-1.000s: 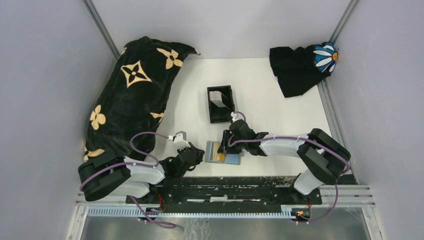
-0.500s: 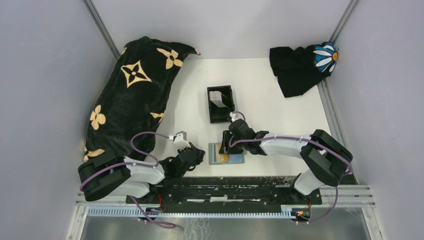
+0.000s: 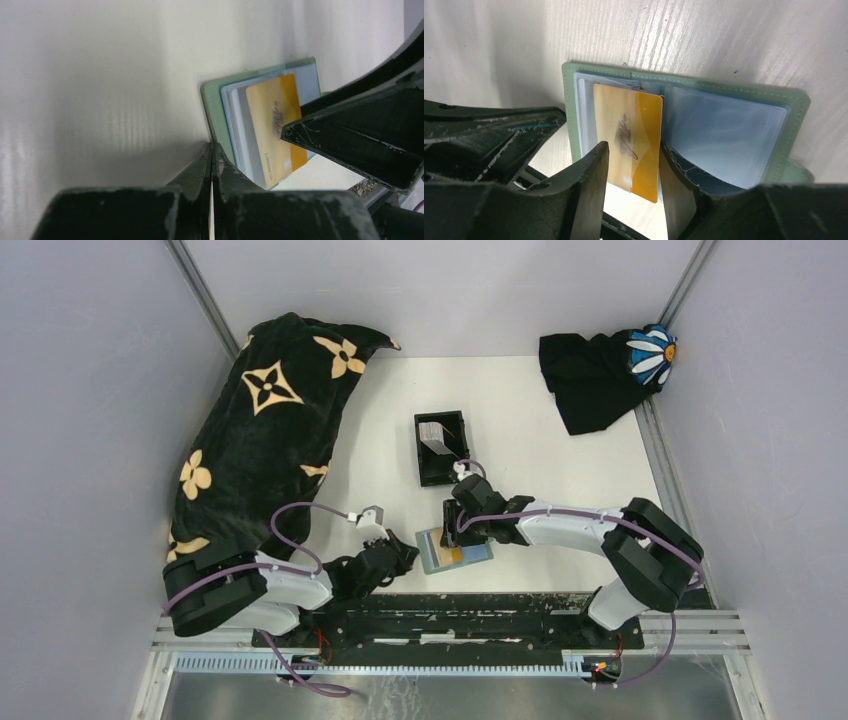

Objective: Put the credit cards into the card holder
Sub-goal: Insert the credit card into the card holder.

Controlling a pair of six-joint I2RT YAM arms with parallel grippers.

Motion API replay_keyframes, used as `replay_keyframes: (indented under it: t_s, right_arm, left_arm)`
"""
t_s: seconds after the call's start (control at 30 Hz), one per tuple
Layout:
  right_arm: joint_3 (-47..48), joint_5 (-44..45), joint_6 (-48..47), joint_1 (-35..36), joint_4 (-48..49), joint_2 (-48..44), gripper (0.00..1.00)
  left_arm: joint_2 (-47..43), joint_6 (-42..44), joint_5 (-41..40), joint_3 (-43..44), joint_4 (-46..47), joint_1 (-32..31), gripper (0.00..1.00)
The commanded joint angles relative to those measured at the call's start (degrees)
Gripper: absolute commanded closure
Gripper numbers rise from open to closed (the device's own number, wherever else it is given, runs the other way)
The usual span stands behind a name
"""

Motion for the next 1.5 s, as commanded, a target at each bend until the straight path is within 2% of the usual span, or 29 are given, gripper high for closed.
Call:
replay_keyframes:
  t_s: [0.0,0.23,0.93,1.47]
  right_arm:
    - [3.0,1.4,-1.9,1.0,-1.2,1.5,0.52]
    - [3.9,1.0,-2.1,2.2,-1.4,3.3,0.52]
    - [4.6,1.8,0.9,7.2,-1.4,3.9,0.53]
    - [7.5,1.5,1.0,8.1,-0.8,7.4,0.54]
  left_arm:
    - [2.7,3.7,1.0,2.4,3.8,-2.5,0.97]
    - [6.1,2.9,1.0,3.2,5.4,-4.2,0.97]
    - [8.1,2.2,0.2,4.2,5.6,-5.4,0.97]
    - [4.4,3.2,-3.4,4.8,4.0,-5.6,0.97]
